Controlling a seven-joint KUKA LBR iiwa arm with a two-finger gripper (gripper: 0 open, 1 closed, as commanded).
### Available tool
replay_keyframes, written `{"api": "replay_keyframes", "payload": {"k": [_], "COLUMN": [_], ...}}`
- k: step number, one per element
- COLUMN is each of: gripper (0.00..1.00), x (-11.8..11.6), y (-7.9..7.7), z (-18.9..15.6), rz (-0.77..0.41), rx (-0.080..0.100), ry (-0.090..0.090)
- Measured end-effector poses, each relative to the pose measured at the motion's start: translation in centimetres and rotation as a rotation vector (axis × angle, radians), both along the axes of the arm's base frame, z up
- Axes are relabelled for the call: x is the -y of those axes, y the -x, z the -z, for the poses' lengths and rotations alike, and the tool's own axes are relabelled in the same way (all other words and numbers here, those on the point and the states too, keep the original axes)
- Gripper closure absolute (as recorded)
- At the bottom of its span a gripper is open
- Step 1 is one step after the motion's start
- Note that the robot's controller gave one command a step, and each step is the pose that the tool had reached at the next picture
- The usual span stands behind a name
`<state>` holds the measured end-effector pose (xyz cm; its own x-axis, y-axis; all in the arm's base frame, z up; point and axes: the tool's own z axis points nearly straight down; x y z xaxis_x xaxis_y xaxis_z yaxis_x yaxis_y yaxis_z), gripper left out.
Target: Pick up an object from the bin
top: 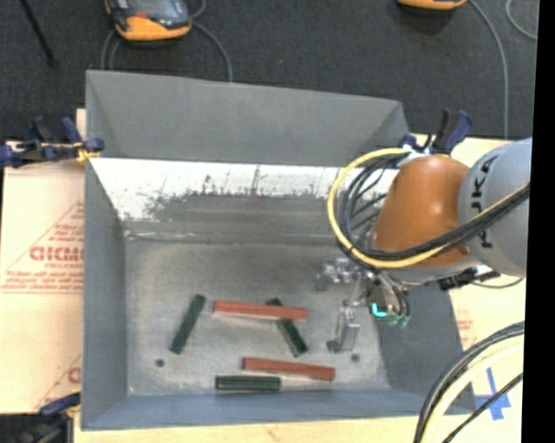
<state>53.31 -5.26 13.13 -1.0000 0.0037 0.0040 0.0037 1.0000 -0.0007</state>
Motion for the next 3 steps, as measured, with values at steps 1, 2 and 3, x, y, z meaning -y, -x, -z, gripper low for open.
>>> {"api": "replay_keyframes", "payload": {"k": [1,2,3], "gripper": [0.00,1.00,1.00], "x": [0.0,-5.1,-5.1], "y": [-0.1,-4.1,-4.1], "z": [-0.3,5.8,5.8], "rz": [-0.001,0.177,0.176], "rx": [0.006,0.006,0.006], "ry": [0.001,-0.002,-0.002]}}
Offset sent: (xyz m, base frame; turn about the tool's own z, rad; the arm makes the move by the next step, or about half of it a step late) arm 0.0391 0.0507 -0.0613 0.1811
